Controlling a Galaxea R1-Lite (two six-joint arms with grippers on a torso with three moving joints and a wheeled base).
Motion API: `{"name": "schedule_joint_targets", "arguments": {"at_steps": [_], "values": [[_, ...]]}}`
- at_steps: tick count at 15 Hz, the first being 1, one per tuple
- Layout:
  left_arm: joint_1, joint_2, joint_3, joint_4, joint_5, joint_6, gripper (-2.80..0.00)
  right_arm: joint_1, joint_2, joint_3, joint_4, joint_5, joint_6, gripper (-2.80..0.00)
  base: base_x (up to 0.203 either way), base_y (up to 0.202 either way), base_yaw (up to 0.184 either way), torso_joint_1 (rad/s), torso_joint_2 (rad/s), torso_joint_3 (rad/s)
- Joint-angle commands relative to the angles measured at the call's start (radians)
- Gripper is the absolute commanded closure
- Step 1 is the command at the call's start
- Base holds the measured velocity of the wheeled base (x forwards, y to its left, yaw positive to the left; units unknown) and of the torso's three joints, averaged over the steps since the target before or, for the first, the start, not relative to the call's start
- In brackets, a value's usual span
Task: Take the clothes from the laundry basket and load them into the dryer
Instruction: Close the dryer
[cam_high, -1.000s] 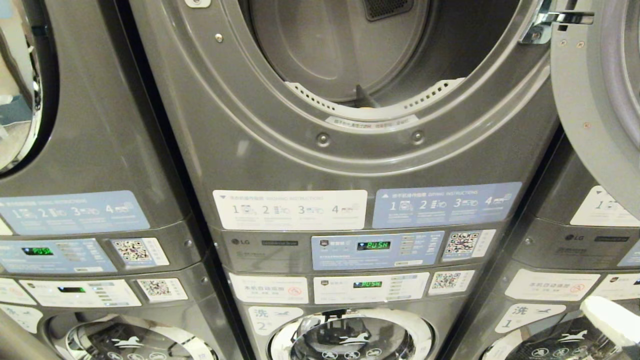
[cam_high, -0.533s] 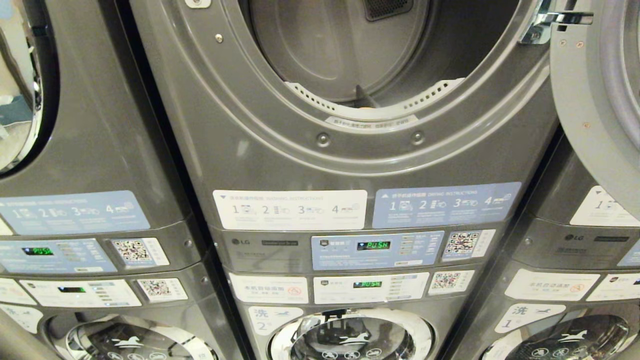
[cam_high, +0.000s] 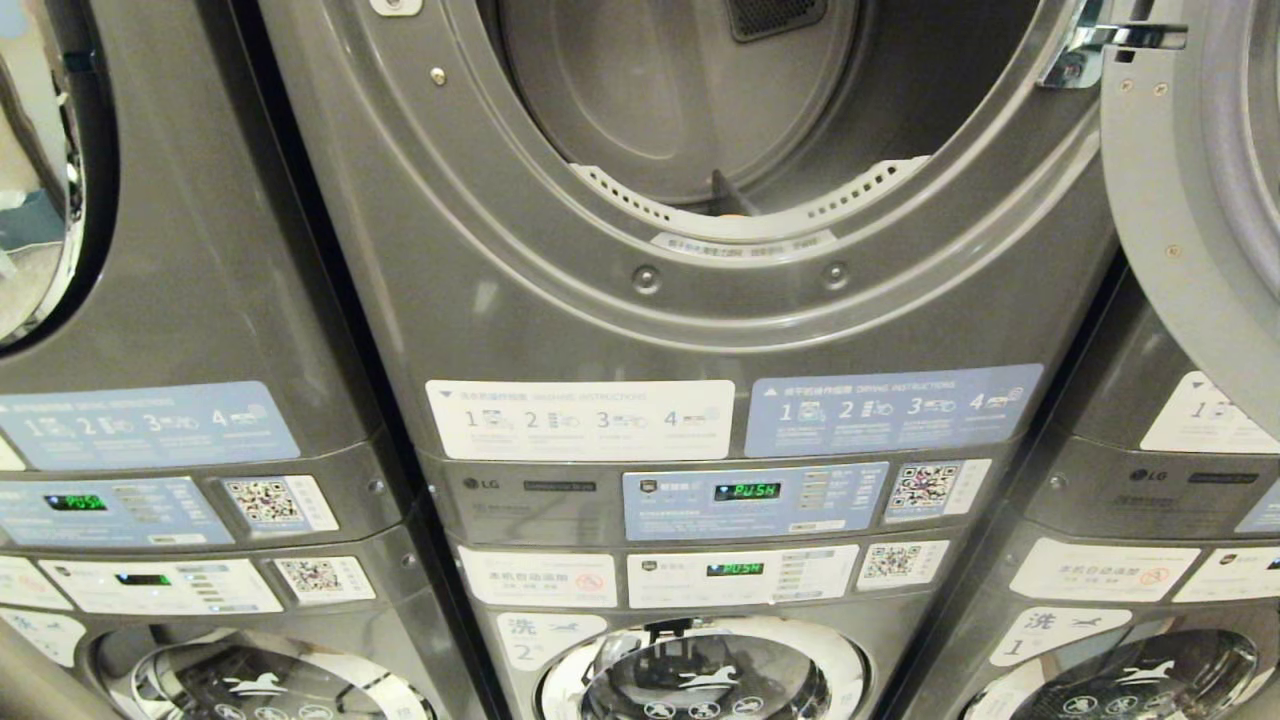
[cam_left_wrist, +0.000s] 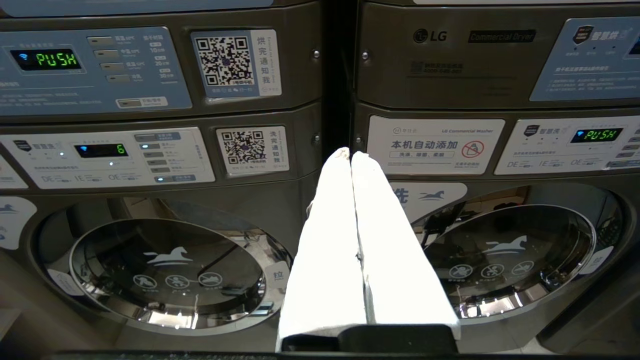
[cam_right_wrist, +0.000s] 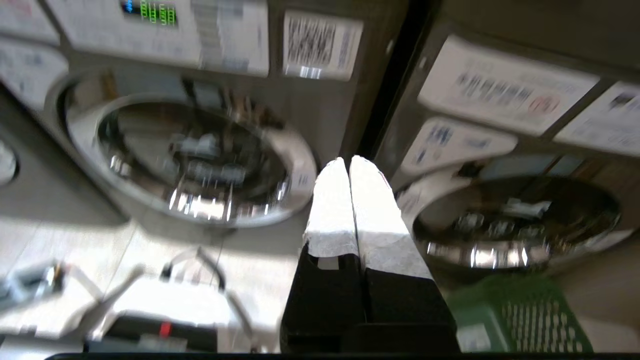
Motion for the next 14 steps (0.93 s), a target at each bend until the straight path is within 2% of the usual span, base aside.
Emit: {"name": "schedule_joint_targets", "arguments": {"at_steps": [1, 4, 9, 14], "values": [[0.001, 0.000, 0.000, -0.001, -0.001, 0.001, 0.00, -0.021, -0.165, 0.016, -0.031, 0.003, 0.000, 0.00, 0.000, 0.000, 0.000, 0.000, 0.00, 0.000], [0.001, 0.000, 0.000, -0.001, 0.001, -0.013, 0.00, -0.037, -0.188, 0.064, -0.158, 0.014, -0.007, 0.00, 0.000, 0.000, 0.000, 0.000, 0.00, 0.000], [0.001, -0.002, 0.000, -0.006, -0.001, -0.028, 0.00, -0.037, -0.188, 0.066, -0.157, 0.008, -0.003, 0.00, -0.011, 0.000, 0.000, 0.001, 0.00, 0.000], [0.001, 0.000, 0.000, -0.006, -0.001, -0.030, 0.00, -0.037, -0.188, 0.064, -0.160, 0.007, -0.003, 0.00, -0.186, 0.000, 0.003, 0.000, 0.00, 0.004]]}}
